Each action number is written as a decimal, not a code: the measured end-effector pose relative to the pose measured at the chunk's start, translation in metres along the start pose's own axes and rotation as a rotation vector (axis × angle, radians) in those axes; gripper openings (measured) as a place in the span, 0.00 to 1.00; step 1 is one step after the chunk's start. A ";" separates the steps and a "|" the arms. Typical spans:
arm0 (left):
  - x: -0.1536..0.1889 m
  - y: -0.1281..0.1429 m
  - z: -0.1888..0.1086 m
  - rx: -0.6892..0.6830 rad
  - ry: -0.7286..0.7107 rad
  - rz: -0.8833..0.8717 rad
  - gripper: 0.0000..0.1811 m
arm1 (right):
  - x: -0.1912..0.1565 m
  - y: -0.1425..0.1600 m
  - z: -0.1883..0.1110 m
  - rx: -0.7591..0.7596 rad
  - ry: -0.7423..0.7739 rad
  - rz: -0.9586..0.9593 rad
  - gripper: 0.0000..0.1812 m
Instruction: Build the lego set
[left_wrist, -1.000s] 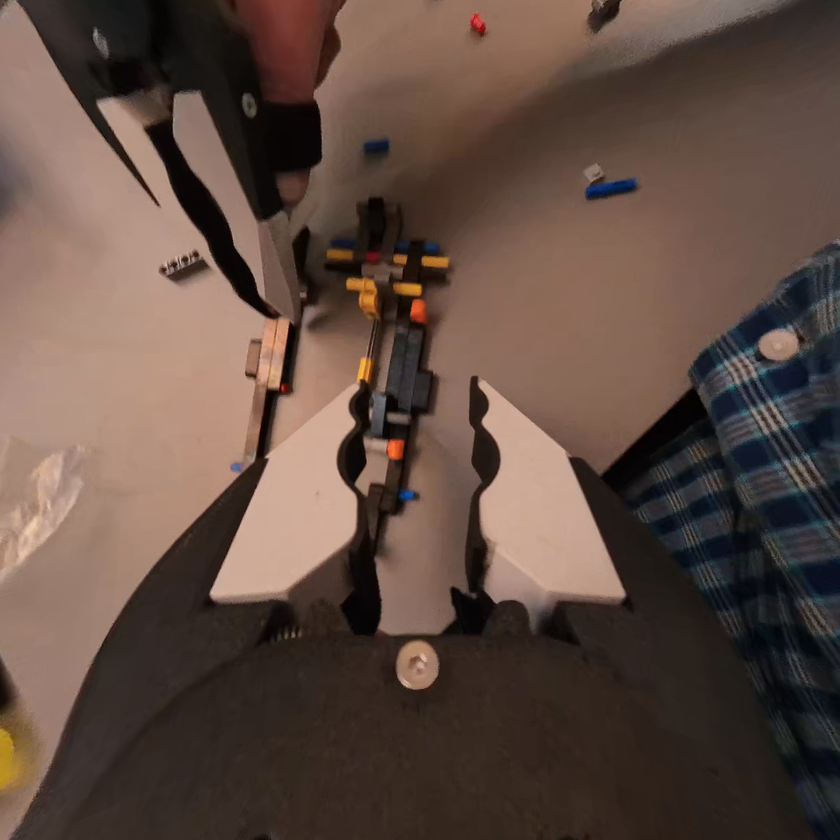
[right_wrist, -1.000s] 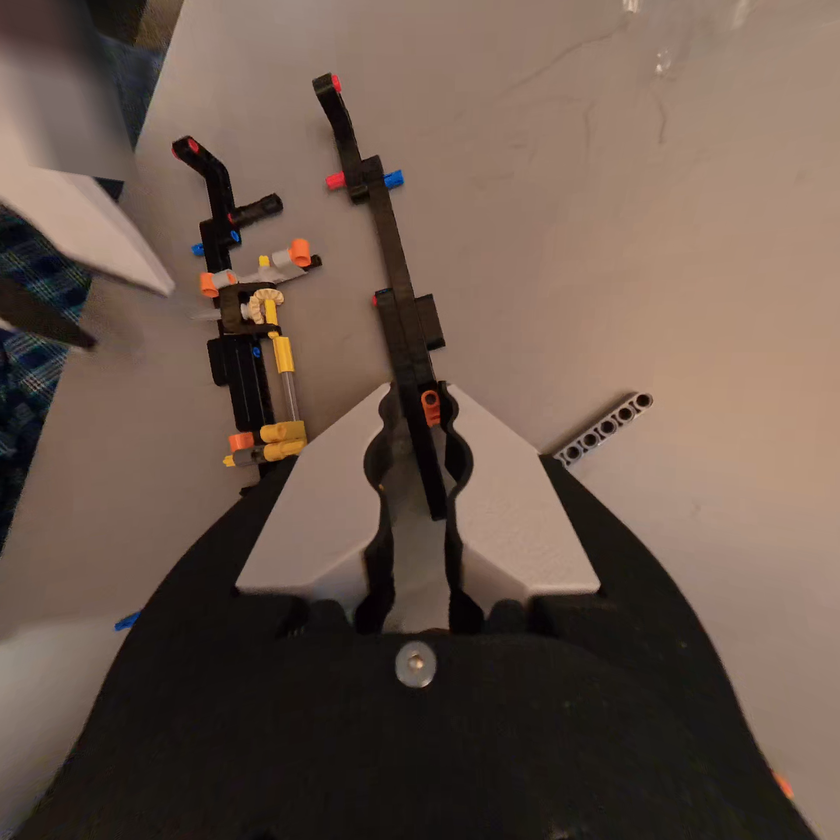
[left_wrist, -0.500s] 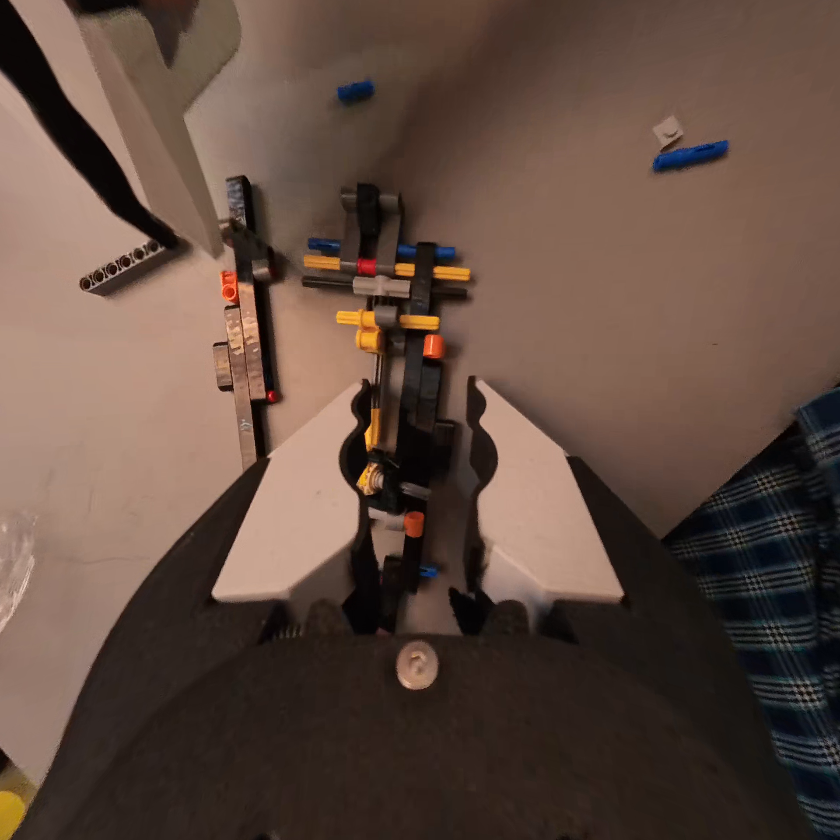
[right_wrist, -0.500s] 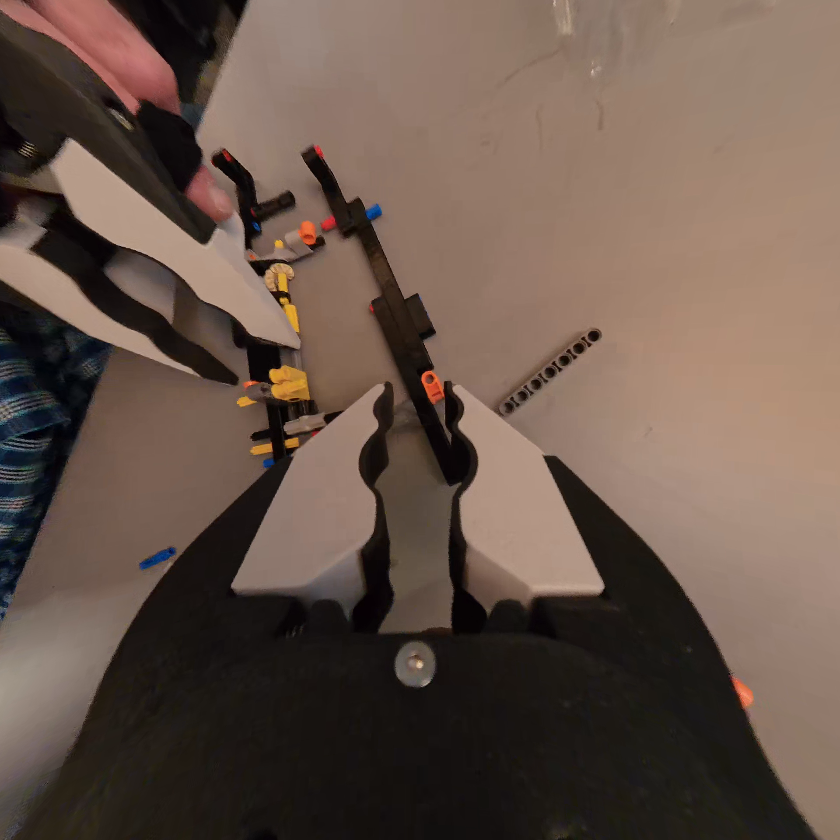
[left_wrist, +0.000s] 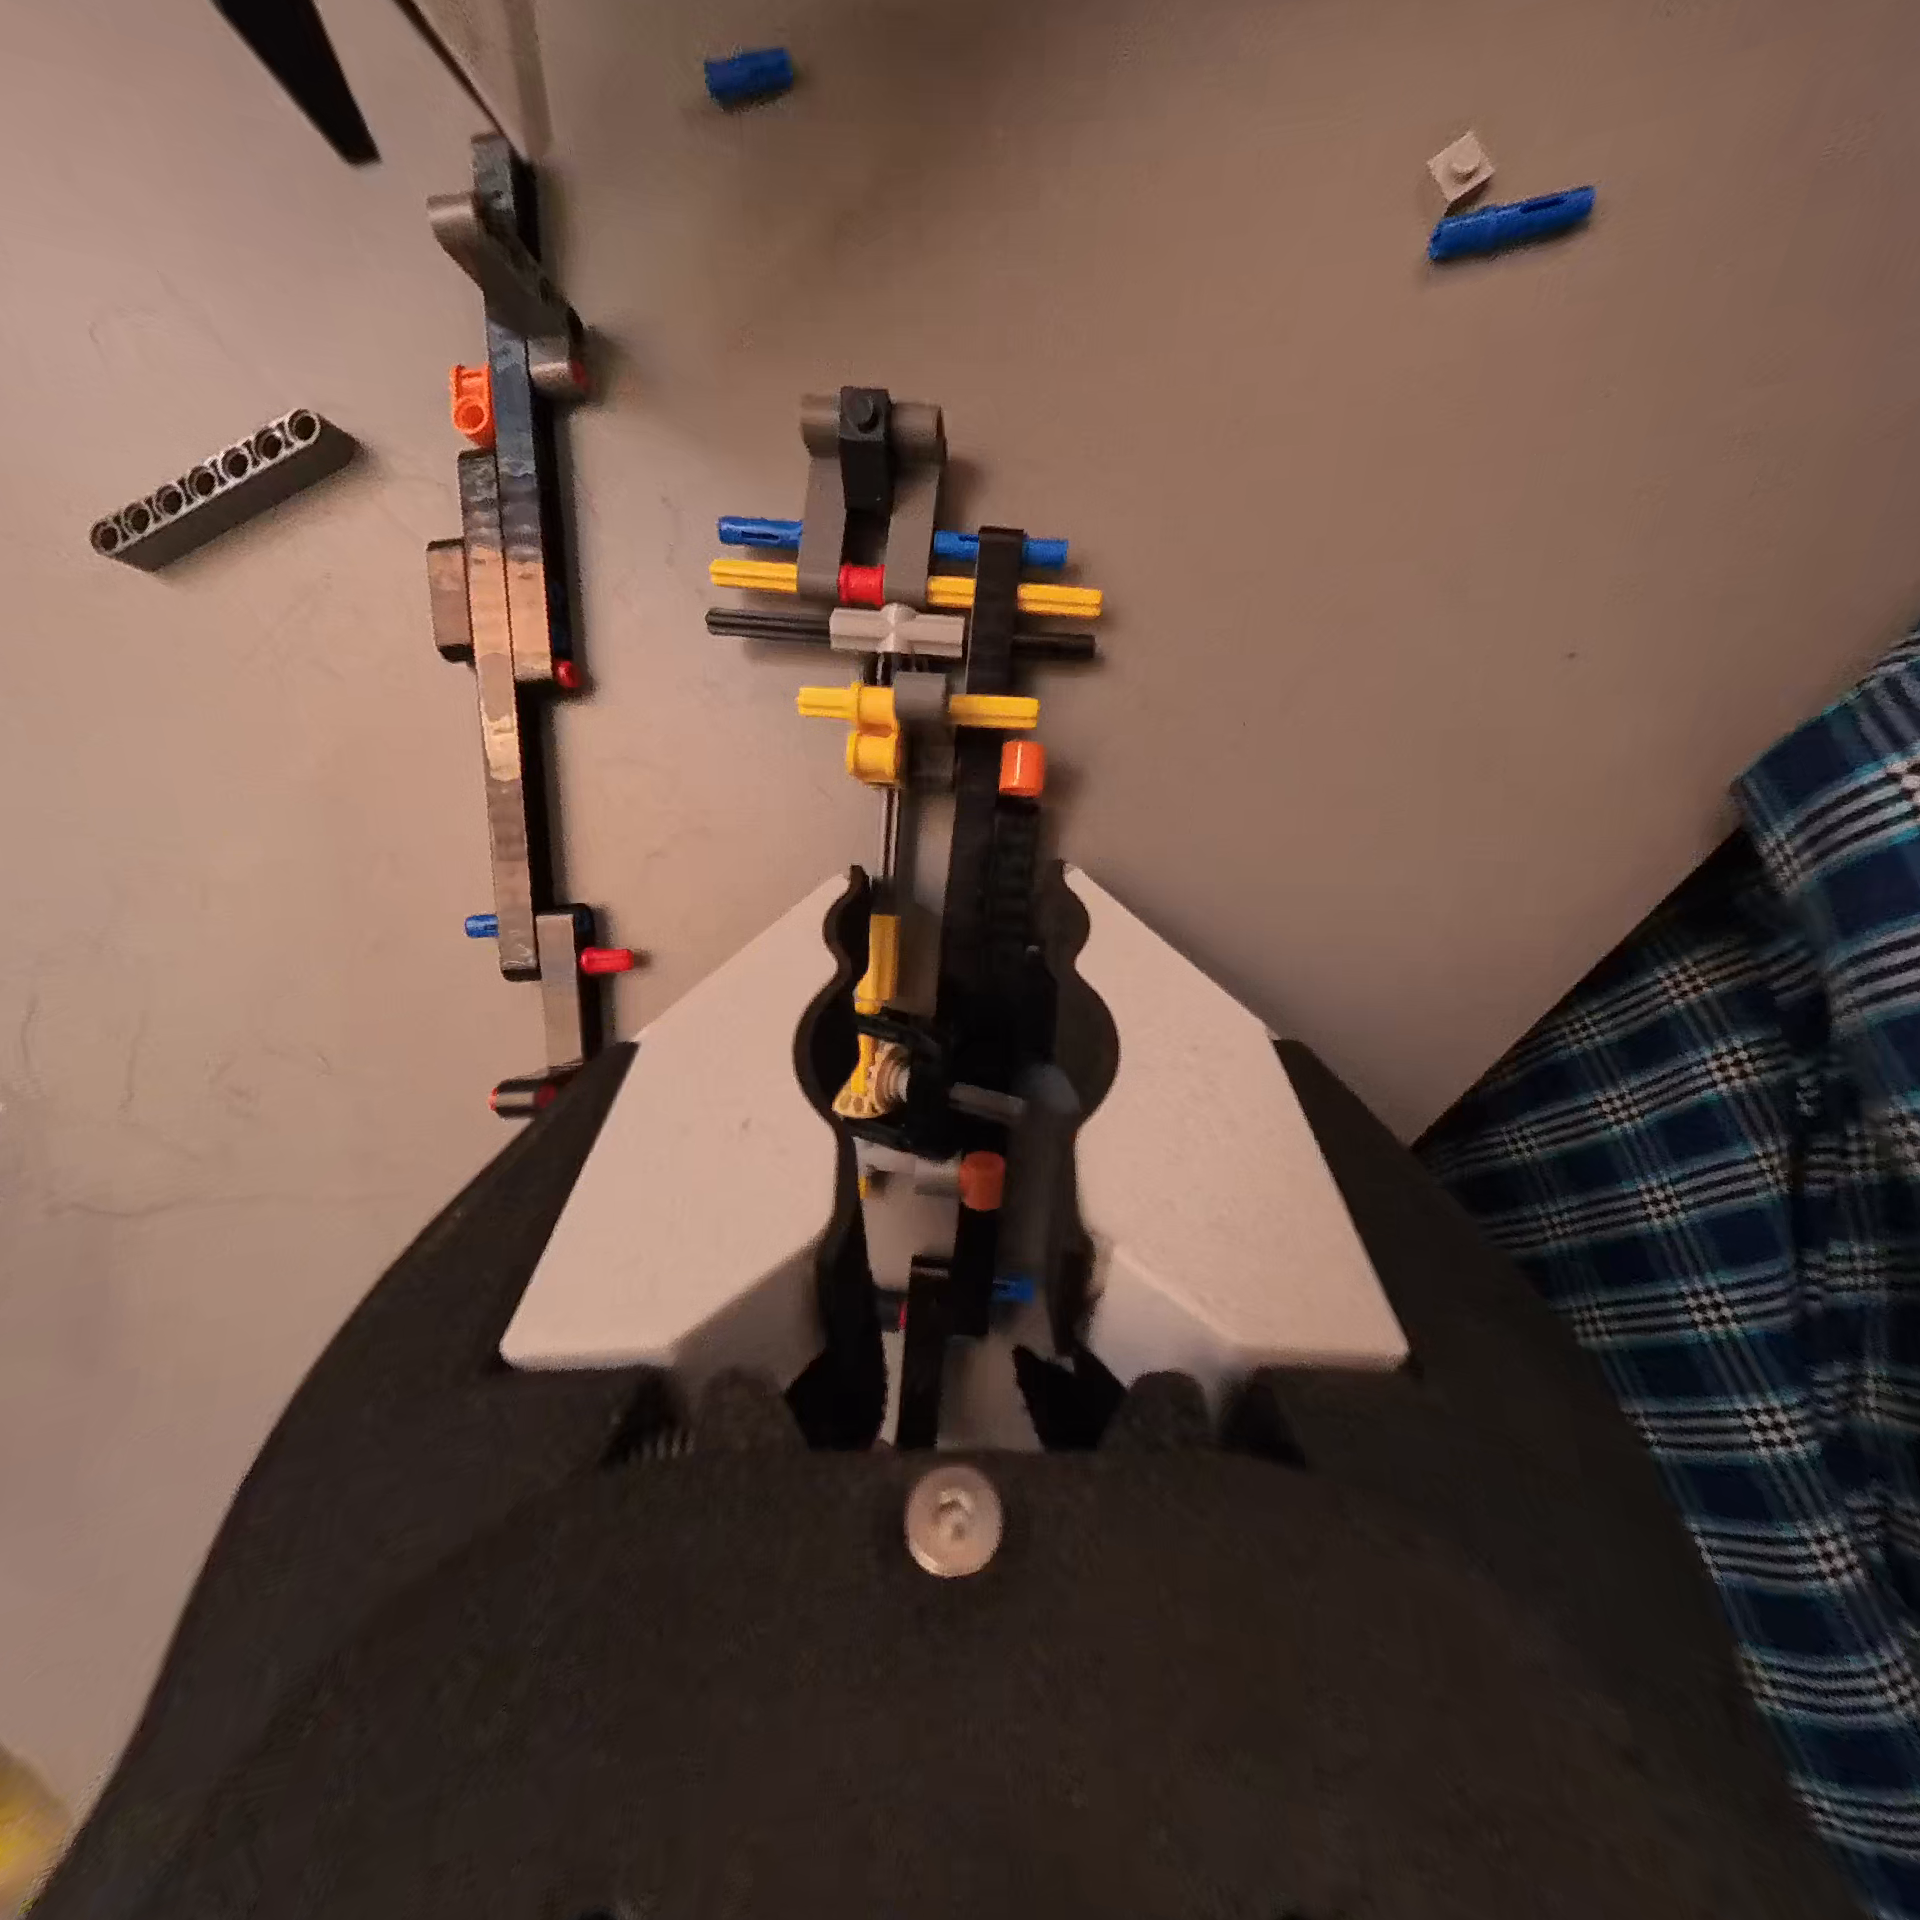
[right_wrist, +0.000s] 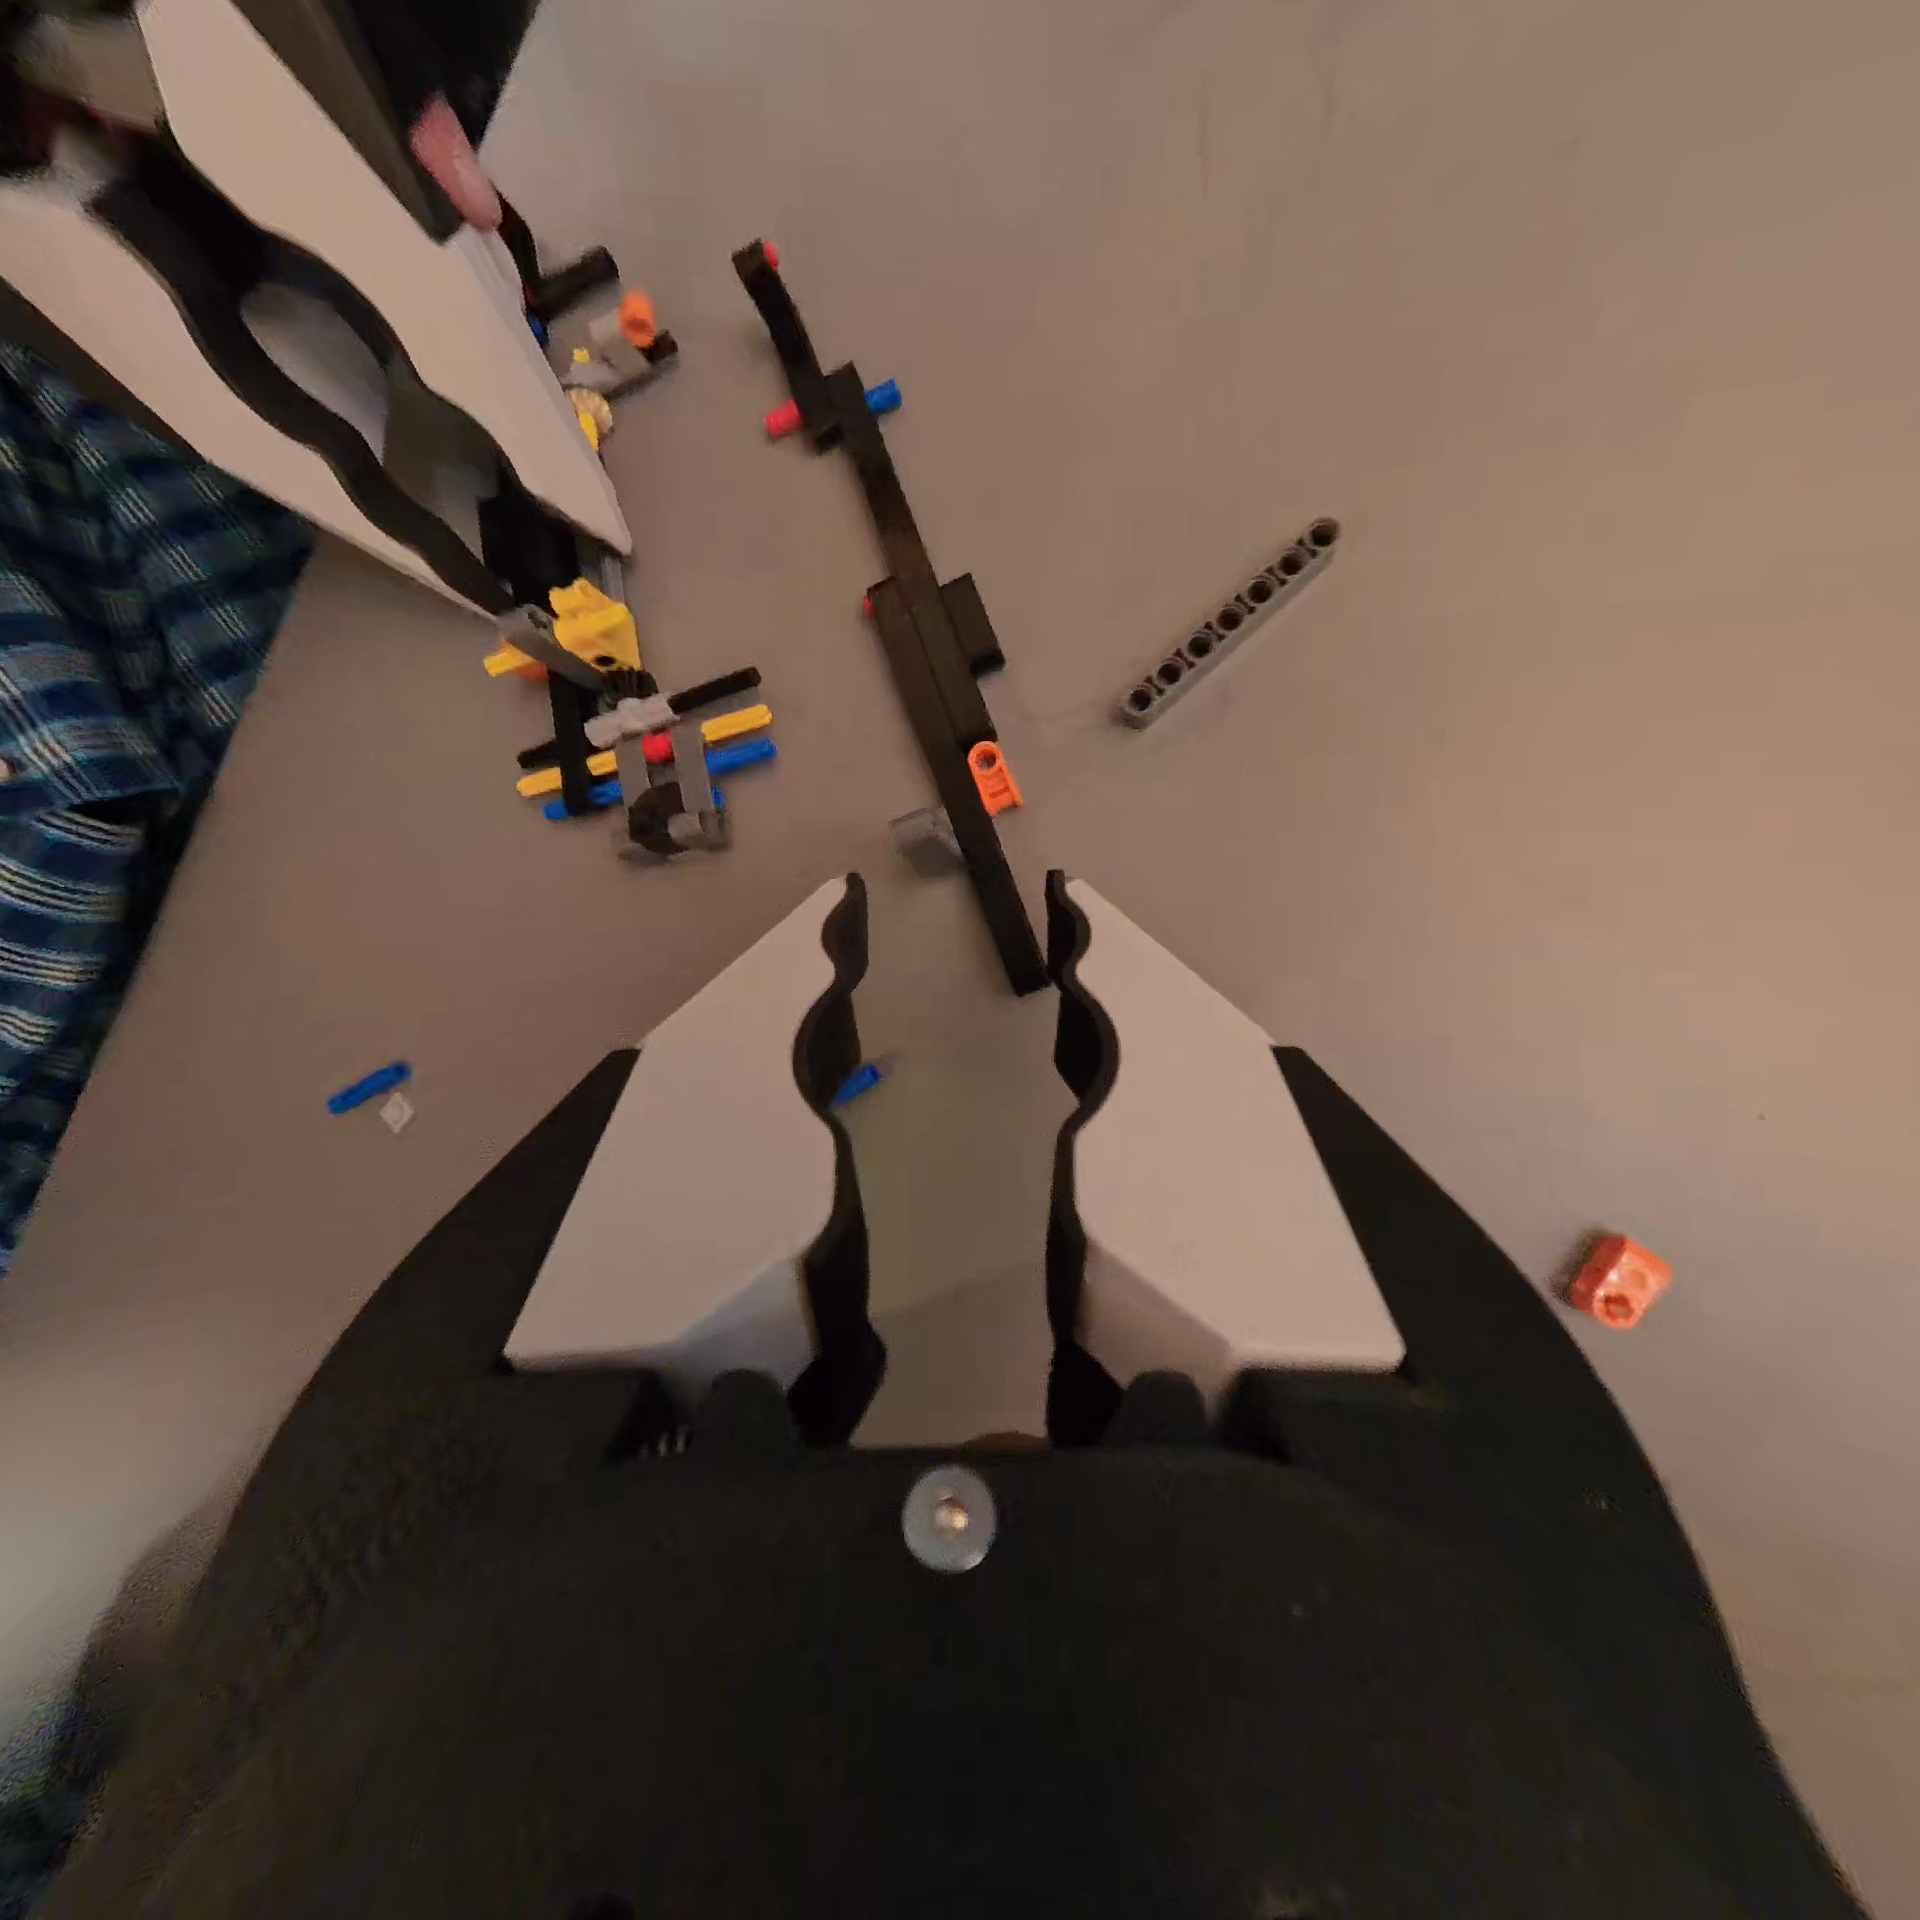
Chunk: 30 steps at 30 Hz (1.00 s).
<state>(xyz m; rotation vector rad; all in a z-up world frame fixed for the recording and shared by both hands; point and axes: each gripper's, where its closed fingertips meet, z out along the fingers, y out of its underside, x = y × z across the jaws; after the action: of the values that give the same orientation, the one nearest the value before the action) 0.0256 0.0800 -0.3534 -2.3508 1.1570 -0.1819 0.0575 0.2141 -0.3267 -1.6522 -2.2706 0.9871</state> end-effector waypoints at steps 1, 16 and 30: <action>0.001 0.000 0.000 0.002 0.005 0.001 0.17 | -0.002 -0.001 0.005 -0.006 -0.003 -0.015 0.18; 0.004 0.002 -0.003 0.002 -0.007 0.012 0.19 | -0.033 -0.045 0.051 0.035 -0.001 -0.032 0.07; 0.001 0.000 0.000 -0.031 0.080 0.114 0.15 | -0.011 0.014 0.026 -0.063 0.084 -0.027 0.09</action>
<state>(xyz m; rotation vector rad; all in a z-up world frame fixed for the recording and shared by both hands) 0.0265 0.0791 -0.3539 -2.3151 1.3372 -0.2211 0.0602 0.1963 -0.3521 -1.6506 -2.2849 0.8317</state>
